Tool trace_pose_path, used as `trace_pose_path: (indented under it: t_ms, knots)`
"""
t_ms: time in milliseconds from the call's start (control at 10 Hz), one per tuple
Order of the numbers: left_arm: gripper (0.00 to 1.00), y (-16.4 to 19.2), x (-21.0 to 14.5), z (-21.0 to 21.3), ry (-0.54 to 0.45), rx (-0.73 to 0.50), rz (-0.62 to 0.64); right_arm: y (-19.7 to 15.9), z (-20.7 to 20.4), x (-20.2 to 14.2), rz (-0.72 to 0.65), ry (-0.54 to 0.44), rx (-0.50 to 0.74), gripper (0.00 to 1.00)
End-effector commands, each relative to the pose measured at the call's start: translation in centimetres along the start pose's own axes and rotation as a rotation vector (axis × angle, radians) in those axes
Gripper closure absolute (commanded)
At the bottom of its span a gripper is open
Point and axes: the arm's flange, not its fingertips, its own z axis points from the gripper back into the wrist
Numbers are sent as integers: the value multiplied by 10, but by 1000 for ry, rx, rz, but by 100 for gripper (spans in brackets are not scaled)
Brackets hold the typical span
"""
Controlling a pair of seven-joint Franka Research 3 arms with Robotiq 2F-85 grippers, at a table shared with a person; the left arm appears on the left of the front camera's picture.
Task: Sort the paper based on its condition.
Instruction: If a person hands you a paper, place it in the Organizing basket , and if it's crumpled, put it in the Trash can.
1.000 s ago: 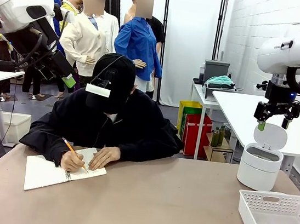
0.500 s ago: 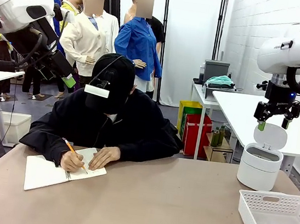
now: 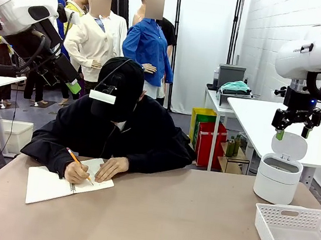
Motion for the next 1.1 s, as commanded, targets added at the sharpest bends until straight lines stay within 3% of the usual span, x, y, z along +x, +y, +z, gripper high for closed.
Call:
trace_pose_path:
  t_ms: [0,1000]
  knots:
    - [0,1,0,1,0,9,-4,-1,0,0,-4,-2,0,0]
    - [0,1,0,1,0,9,-4,-1,0,0,-4,-2,0,0]
